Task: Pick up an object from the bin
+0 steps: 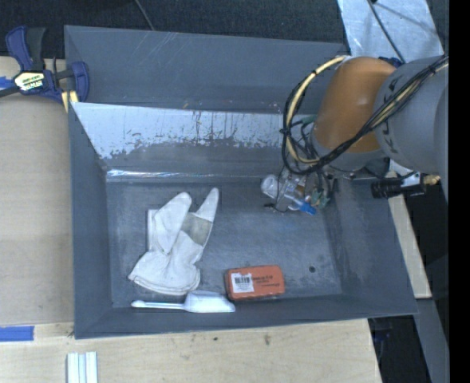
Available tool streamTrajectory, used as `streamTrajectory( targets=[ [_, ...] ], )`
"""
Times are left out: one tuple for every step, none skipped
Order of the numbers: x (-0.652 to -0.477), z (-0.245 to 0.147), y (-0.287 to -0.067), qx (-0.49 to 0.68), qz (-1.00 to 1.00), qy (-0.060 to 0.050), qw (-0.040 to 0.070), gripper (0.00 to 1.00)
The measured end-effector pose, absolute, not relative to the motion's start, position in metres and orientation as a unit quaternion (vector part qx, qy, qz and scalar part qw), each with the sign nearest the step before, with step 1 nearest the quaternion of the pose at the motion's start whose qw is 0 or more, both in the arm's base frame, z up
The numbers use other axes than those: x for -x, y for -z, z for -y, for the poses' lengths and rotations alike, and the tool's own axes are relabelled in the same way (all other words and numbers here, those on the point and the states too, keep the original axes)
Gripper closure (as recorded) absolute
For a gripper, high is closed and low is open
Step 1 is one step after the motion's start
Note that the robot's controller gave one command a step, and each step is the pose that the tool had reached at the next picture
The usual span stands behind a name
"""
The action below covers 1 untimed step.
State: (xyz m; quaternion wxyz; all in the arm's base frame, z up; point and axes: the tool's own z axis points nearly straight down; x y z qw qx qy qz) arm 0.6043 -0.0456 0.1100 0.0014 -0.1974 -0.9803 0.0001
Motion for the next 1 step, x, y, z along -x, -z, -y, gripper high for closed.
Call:
streamTrajectory(
  targets=[
    [-0.6065, 0.0459, -0.1262, 0.197, 0.980, 0.000, -0.002, 1.00]
  ],
)
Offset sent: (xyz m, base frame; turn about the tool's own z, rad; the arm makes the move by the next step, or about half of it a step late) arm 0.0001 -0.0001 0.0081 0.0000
